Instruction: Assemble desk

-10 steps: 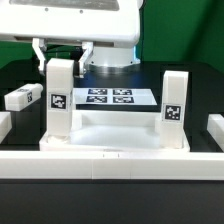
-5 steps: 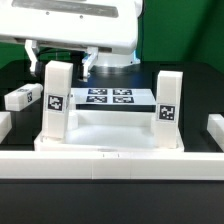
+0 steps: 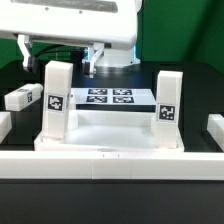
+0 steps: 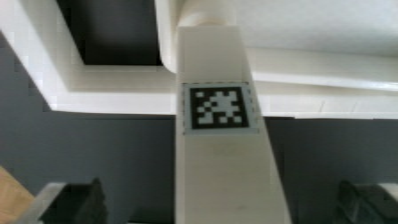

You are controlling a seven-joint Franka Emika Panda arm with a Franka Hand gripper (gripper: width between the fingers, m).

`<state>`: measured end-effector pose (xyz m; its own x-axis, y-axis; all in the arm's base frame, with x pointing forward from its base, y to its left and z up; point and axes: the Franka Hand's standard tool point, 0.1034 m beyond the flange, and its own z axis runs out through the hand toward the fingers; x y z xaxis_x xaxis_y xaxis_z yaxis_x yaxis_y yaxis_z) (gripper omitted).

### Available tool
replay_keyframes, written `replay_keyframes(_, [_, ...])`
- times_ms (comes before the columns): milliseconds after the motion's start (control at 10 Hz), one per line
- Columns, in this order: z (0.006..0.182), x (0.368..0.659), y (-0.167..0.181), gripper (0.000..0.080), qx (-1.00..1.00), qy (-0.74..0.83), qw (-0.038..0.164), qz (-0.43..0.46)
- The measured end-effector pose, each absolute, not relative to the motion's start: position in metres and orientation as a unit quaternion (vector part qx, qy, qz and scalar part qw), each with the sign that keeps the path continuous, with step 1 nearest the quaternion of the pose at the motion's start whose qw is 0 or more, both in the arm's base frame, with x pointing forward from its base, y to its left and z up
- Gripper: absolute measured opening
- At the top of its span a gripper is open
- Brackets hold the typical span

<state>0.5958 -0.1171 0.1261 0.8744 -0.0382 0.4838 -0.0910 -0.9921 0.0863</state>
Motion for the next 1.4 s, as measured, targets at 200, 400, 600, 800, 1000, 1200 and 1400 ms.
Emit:
replay_keyframes(200, [0.141,0.598,-0.114,0.0648,0.971,-0.034,0.034,0.236])
replay_keyframes(400, [0.138,0.597,-0.112,0.0648,0.972,-0.037,0.028,0.229])
replay_keyframes(600, [0.131,0.595,-0.117,0.0648,0.973,-0.040,0.030,0.225])
replay_keyframes(800, [0.126,0.598,-0.104,0.0648,0.989,-0.040,-0.020,0.144])
replay_keyframes(1000, [0.120,0.601,-0.105,0.0648,0.996,-0.029,-0.045,0.069])
replay_keyframes(1200, [0.118,0.603,-0.103,0.0648,0.997,-0.024,-0.065,0.023])
replay_keyframes(1400, [0.117,0.606,-0.105,0.0648,0.997,-0.024,-0.060,0.033])
